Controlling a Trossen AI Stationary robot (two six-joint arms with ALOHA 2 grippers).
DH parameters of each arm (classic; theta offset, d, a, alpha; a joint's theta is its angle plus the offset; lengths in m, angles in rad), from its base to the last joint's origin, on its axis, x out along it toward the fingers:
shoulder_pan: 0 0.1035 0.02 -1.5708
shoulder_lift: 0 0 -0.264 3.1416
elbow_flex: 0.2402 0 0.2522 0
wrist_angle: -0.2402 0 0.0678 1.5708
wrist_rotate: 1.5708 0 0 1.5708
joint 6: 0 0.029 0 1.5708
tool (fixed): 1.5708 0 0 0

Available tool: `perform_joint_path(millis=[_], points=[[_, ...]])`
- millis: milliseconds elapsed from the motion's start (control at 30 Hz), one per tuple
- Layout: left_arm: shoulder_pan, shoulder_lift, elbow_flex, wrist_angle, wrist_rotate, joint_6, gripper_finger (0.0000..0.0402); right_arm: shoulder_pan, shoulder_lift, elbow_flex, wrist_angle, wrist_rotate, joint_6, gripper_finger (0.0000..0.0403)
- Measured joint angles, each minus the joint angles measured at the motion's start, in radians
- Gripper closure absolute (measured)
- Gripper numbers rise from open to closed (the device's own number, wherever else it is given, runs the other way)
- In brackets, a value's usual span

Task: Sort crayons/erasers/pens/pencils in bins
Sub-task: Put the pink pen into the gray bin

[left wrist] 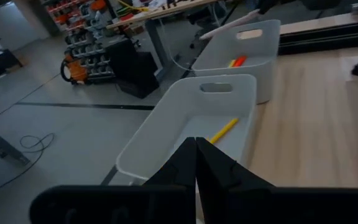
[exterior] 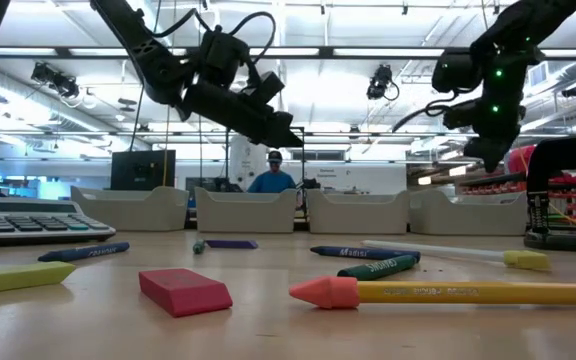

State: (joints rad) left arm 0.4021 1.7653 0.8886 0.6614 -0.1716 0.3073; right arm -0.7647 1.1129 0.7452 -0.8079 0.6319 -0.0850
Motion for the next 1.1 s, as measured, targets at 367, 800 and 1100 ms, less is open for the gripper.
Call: perform_joint_path(millis=[367, 800, 1100], points=[[0.081, 0.0, 0.0, 0.051, 0.0, -0.014, 0.0375, 0.004, 0.0, 0.0, -0.056, -0.011, -0.063, 0.0374], [0.105, 0.0, 0.0, 0.049, 0.0, -0.016, 0.0374, 0.004, 0.0, 0.0, -0.099, -0.045, -0.064, 0.0374], [0.107, 0.0, 0.0, 0.042, 0.0, -0.008, 0.0375, 0.003, -0.001, 0.0, -0.103, -0.064, -0.102, 0.0373]])
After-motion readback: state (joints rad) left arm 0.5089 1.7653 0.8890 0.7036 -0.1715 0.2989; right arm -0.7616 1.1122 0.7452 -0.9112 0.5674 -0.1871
